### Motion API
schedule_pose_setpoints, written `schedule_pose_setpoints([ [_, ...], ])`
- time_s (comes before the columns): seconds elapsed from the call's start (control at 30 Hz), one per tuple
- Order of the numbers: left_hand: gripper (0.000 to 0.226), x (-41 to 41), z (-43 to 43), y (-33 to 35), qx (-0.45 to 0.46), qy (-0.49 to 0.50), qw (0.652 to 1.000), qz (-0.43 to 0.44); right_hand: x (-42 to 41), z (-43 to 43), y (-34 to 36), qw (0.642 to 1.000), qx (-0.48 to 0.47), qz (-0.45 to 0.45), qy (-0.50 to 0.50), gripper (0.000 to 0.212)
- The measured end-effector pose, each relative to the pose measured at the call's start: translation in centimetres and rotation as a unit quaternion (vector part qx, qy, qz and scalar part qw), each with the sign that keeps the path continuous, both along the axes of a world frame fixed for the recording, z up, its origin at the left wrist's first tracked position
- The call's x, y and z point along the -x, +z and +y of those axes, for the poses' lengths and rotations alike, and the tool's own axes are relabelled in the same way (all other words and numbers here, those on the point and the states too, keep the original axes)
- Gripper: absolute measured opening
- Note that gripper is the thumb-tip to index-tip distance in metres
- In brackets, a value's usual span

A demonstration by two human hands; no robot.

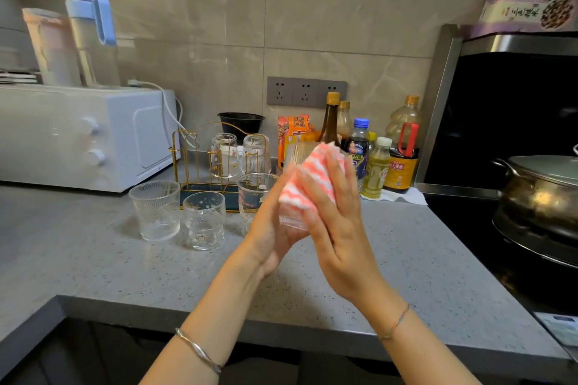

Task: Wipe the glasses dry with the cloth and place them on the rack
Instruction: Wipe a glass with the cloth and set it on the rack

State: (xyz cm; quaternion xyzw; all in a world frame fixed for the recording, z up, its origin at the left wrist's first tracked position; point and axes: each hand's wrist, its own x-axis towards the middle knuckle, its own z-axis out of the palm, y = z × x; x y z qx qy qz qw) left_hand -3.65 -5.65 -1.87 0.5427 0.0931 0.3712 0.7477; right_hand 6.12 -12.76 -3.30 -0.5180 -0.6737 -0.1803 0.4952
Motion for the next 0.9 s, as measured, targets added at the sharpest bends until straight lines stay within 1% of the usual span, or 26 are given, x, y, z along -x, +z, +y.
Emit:
schedule_pose_setpoints([
  [0.07, 0.044, 0.1, -0.2, -0.4, 0.02, 0.003, 1.0, 0.001, -0.6, 0.2, 1.0, 0.999, -0.003, 0.045, 0.003, 0.047],
  [0.17, 0.054, -0.1, -0.4, -0.7, 0.058, -0.018, 0.998, -0.01, -1.1, 0.5, 2.1, 0.993, -0.005, 0.111, 0.035, 0.047],
  [0.27, 0.058, -0.5, -0.6, -0.6, 0.077, -0.027, 0.996, -0.044, -0.8, 0.5, 2.3, 0.987, -0.007, 0.148, 0.07, 0.049],
  [0.37, 0.063, -0.9, -0.7, -0.6, 0.079, -0.014, 0.995, -0.06, -0.2, 0.3, 1.6, 0.981, -0.002, 0.173, 0.089, 0.05],
  [0.43, 0.065, -1.0, -0.5, -0.4, 0.084, -0.006, 0.994, -0.071, 0.4, 0.1, 0.7, 0.983, -0.001, 0.161, 0.092, 0.049],
  [0.53, 0.07, -1.0, -0.4, 0.2, 0.083, -0.021, 0.993, -0.081, 1.1, -0.2, -0.6, 0.986, 0.003, 0.135, 0.099, 0.049],
  [0.6, 0.075, -0.9, -0.3, 0.3, 0.071, -0.012, 0.995, -0.066, 1.1, -0.3, -1.3, 0.989, 0.003, 0.114, 0.096, 0.051],
  [0.7, 0.091, -1.1, -0.1, -0.2, 0.042, 0.044, 0.998, -0.027, 0.6, -0.3, -2.0, 0.993, 0.013, 0.094, 0.068, 0.05],
  [0.73, 0.093, -1.1, 0.0, -0.3, 0.03, 0.051, 0.998, -0.02, 0.4, -0.3, -2.0, 0.995, 0.018, 0.086, 0.056, 0.05],
  [0.8, 0.082, -1.1, 0.1, -0.4, 0.004, 0.063, 0.998, -0.019, 0.1, -0.3, -1.8, 0.998, 0.023, 0.056, 0.034, 0.049],
  [0.9, 0.071, -1.0, 0.0, -0.3, -0.021, 0.035, 0.999, -0.025, 0.1, -0.4, -1.2, 1.0, 0.013, 0.017, 0.014, 0.049],
])
